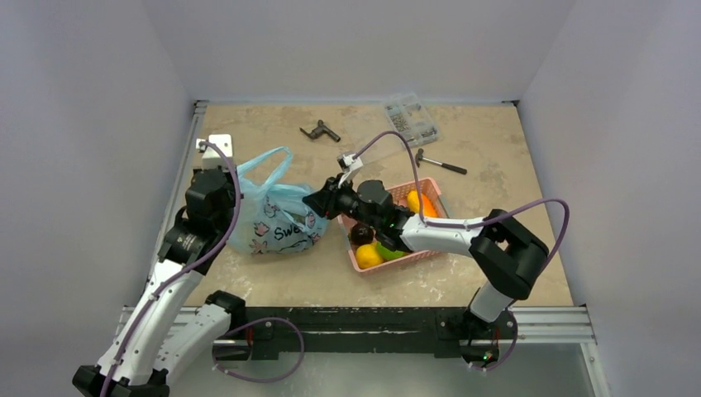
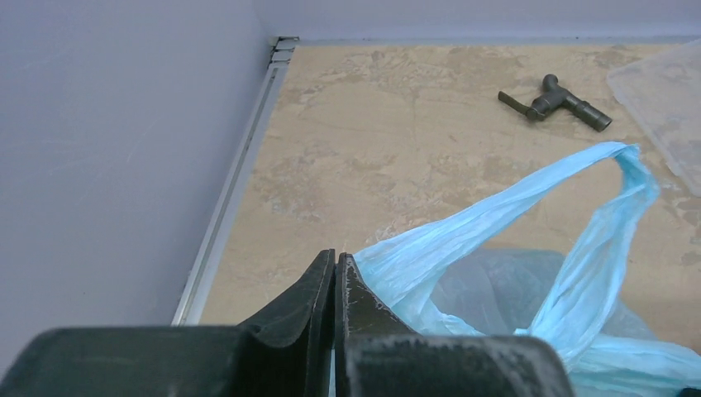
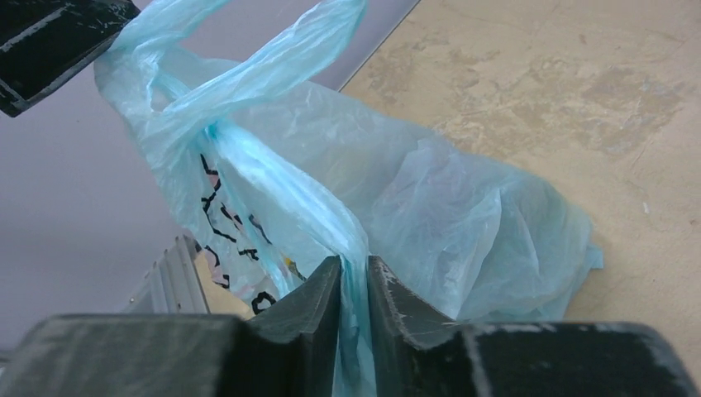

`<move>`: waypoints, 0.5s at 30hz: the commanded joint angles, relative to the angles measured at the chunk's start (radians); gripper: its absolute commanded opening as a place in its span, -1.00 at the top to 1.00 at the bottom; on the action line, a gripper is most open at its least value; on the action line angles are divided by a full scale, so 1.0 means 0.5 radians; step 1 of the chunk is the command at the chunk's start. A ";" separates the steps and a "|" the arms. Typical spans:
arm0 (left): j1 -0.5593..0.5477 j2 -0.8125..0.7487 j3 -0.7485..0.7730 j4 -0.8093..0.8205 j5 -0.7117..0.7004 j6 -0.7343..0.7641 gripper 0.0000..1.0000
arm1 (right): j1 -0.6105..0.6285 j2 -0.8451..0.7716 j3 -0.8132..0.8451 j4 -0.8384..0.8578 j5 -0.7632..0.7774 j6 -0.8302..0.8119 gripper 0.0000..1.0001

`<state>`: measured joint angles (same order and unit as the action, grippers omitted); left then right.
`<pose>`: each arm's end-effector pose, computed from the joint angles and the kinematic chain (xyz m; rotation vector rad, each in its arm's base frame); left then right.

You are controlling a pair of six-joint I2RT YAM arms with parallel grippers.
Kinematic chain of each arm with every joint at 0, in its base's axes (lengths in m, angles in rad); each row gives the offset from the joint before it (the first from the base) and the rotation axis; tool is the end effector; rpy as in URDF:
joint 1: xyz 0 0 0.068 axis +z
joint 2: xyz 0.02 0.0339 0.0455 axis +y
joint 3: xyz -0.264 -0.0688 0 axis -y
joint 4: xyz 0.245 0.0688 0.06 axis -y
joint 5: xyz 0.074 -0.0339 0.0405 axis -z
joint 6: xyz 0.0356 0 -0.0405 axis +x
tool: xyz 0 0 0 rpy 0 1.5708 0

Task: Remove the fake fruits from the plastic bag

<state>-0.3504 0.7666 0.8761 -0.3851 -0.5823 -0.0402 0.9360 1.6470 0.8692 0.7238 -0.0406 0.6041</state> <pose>0.1632 -0.0388 0.3548 -0.1225 1.8034 0.2595 0.2160 0.2957 0.2416 -0.3256 1.7382 1.1919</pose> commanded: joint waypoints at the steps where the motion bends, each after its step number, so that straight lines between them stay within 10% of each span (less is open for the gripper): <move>1: -0.011 -0.002 -0.003 0.179 0.121 0.025 1.00 | 0.014 -0.073 0.175 -0.210 0.068 -0.277 0.50; 9: -0.011 0.004 0.000 0.171 0.274 0.002 1.00 | 0.027 0.043 0.653 -0.849 0.100 -0.855 -0.26; 15: -0.011 -0.004 0.001 0.172 0.348 -0.015 1.00 | 0.032 0.202 0.817 -0.864 0.021 -0.781 -0.46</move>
<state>-0.3504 0.7742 0.8711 -0.3584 -0.4534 -0.0410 0.9428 1.6974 1.2205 0.3470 -0.0097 0.2337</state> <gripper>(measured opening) 0.008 0.722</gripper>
